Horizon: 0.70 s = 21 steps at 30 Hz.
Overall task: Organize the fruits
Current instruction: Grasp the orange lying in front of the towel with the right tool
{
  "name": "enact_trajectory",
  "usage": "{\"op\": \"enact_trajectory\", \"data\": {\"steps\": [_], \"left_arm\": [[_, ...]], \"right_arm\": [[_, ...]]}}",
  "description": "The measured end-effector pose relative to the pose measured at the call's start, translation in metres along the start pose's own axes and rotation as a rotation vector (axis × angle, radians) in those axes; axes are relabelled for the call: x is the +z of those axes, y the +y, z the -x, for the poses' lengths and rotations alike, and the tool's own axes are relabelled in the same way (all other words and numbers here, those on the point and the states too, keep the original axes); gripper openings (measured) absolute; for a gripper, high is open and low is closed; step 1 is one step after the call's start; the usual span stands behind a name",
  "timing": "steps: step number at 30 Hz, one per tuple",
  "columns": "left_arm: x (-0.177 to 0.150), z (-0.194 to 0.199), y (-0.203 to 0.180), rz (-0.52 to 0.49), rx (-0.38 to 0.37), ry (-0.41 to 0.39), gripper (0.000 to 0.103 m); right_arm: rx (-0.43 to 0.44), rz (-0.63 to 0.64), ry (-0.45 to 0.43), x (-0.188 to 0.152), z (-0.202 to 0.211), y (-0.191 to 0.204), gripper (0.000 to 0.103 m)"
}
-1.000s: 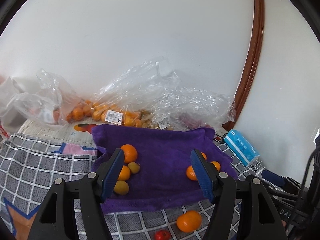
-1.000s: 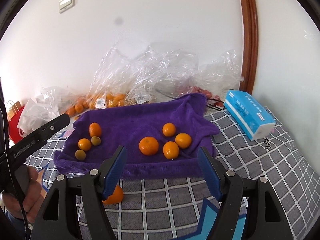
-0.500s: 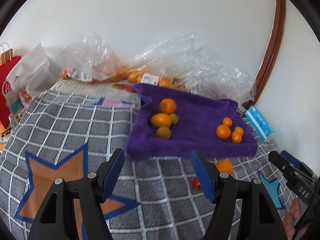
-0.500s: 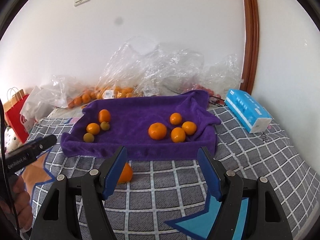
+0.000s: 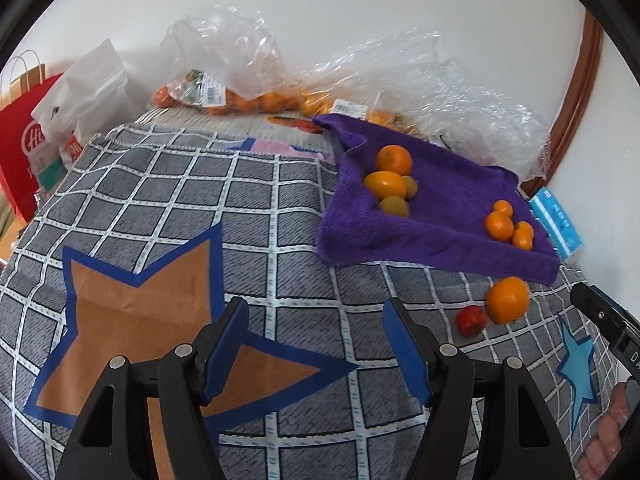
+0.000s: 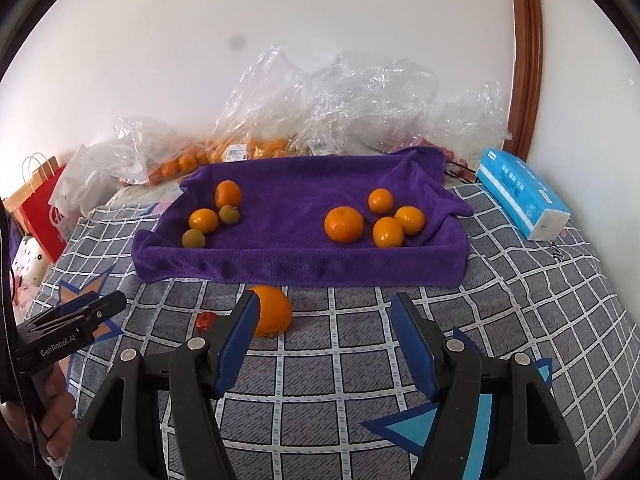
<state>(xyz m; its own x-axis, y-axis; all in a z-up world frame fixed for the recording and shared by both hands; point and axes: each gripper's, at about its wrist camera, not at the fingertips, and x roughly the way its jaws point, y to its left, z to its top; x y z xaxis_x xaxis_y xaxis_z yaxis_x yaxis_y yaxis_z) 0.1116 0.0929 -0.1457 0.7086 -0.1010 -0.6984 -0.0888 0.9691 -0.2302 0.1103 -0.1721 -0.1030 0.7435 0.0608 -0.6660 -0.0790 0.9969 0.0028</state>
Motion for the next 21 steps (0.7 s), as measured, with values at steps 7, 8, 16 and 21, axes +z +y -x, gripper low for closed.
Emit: {"op": "enact_trajectory", "data": {"steps": [7, 8, 16, 21], "left_arm": [[-0.002, -0.001, 0.006, 0.045, -0.027, 0.025, 0.067], [-0.002, -0.001, 0.007, 0.049, -0.027, 0.021, 0.067], [-0.002, 0.004, 0.010, 0.067, -0.027, -0.006, 0.067], [-0.002, 0.003, 0.008, 0.059, -0.030, -0.013, 0.067]], "right_arm": [[0.034, -0.035, 0.053, -0.002, -0.020, -0.004, 0.052], [0.053, -0.045, 0.062, -0.002, -0.023, -0.005, 0.051], [0.173, -0.016, 0.111, 0.003, -0.042, 0.016, 0.051], [0.202, 0.007, 0.161, 0.002, -0.061, 0.026, 0.051]]}}
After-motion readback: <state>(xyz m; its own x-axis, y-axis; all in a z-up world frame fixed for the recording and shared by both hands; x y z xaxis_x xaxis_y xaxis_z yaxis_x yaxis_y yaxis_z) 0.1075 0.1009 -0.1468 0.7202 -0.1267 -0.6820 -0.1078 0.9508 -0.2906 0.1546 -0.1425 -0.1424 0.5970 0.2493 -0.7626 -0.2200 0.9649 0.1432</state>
